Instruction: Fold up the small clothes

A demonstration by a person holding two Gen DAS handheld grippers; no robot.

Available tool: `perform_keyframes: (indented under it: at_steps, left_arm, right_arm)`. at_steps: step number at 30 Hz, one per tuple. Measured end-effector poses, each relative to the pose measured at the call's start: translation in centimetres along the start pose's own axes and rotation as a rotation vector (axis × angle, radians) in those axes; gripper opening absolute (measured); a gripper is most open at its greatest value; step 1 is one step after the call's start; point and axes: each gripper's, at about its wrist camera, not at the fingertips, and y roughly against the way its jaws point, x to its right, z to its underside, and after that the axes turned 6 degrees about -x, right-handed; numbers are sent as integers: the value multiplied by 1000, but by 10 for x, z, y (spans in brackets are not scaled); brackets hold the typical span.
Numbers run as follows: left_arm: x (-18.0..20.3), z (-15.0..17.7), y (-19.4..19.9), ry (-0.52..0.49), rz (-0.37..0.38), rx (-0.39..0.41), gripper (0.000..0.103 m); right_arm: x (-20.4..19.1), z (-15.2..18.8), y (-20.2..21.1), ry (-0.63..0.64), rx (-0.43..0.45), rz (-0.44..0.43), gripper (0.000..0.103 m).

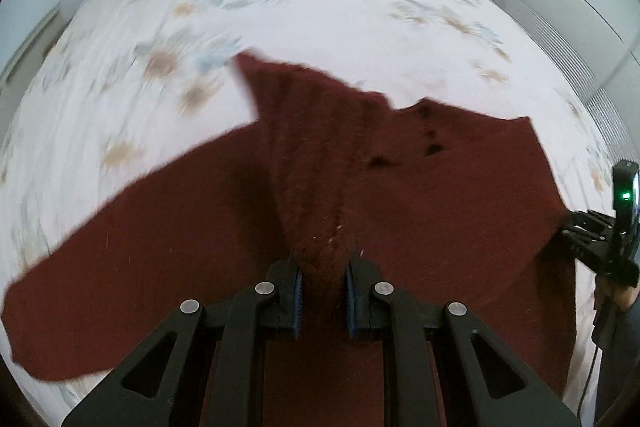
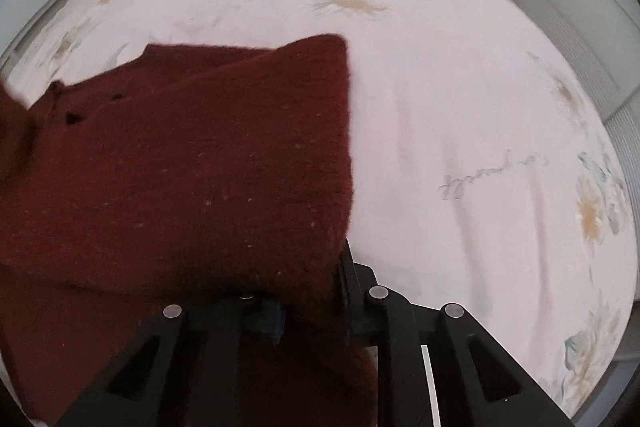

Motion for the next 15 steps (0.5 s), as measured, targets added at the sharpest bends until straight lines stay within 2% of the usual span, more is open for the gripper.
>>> perform_keyframes:
  at_steps: [6, 9, 15]
  left_arm:
    - [-28, 26, -12, 148, 38, -59, 19]
    - [-35, 38, -24, 183, 49, -101, 19]
    - [-53, 48, -18, 234, 73, -111, 22]
  right_arm:
    - [9, 2, 0, -39, -5, -8, 18]
    - [6, 6, -3, -36, -21, -10, 18]
    - [8, 5, -4, -31, -31, -22, 19]
